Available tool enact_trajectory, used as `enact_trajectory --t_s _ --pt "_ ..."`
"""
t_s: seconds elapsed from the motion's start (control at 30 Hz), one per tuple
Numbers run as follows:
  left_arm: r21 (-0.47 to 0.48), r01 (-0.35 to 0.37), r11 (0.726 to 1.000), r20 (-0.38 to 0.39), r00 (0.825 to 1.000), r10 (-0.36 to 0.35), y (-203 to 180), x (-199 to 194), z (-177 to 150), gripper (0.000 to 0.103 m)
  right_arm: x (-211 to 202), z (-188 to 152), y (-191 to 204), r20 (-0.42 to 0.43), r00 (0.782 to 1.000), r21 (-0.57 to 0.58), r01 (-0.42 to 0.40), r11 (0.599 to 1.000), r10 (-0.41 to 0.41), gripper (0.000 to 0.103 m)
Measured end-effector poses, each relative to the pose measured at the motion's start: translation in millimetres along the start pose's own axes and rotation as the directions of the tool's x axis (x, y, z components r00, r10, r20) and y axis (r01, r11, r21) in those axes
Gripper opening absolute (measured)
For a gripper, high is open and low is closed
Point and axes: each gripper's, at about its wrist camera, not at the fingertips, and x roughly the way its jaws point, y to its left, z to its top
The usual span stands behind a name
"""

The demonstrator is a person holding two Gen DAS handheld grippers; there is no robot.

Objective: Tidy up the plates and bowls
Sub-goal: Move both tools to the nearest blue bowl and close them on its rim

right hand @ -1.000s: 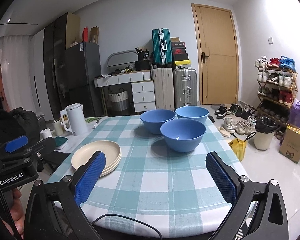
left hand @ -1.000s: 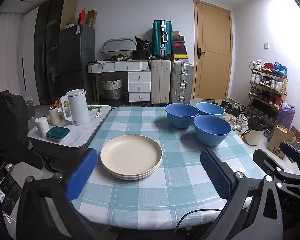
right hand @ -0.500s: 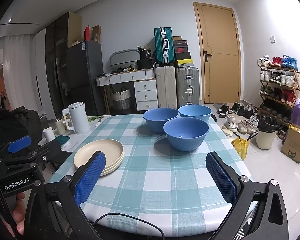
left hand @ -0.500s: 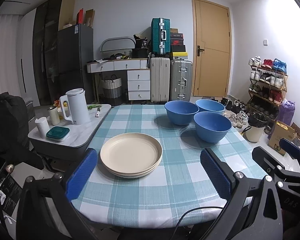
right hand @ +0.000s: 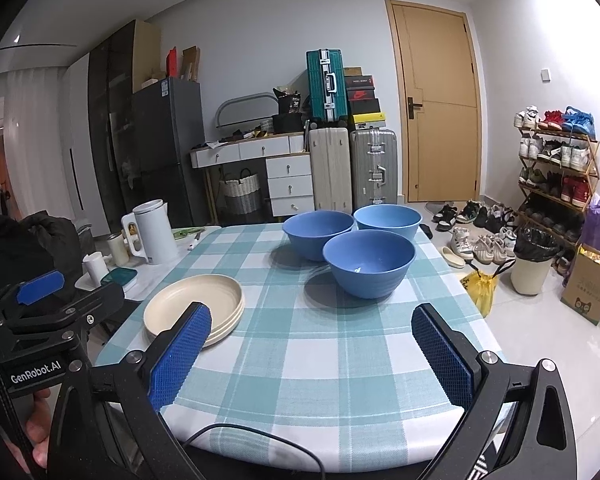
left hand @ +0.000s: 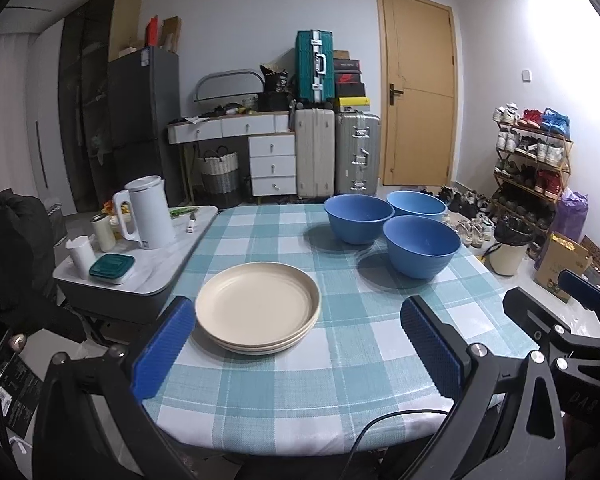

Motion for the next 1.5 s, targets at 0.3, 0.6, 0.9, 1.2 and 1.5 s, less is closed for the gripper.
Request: enact_trajectory --t_s 0.3,0.6,0.9,1.2,1.5 --pt "-0.027 0.041 0.999 0.014 0.999 -0.041 -14 36 38 0.103 23 13 -44 -0.018 0.998 0.055 0.056 0.997 -0.055 0.102" --pt "-0.051 0.14 0.989 -0.145 0.979 -0.147 -56 118 60 0.103 85 28 -102 -0.116 0.993 0.185 0.022 0.982 0.0 0.102" --pt "-0.057 0.165 0.985 -0.331 0.927 -0.175 -116 223 79 0.103 153 44 -158 -0.193 0.981 0.294 0.034 0.955 0.024 0.102" --pt "-0.147 0.163 0.976 -0.514 0.83 -0.217 -146 300 66 0.103 238 42 -210 -0.301 0.952 0.364 0.058 0.93 0.059 0.102" --pt "-0.244 0.156 0.957 -0.56 0.783 -0.271 -150 346 59 0.103 317 34 -232 -0.344 0.914 0.485 -0.024 0.874 0.215 0.102"
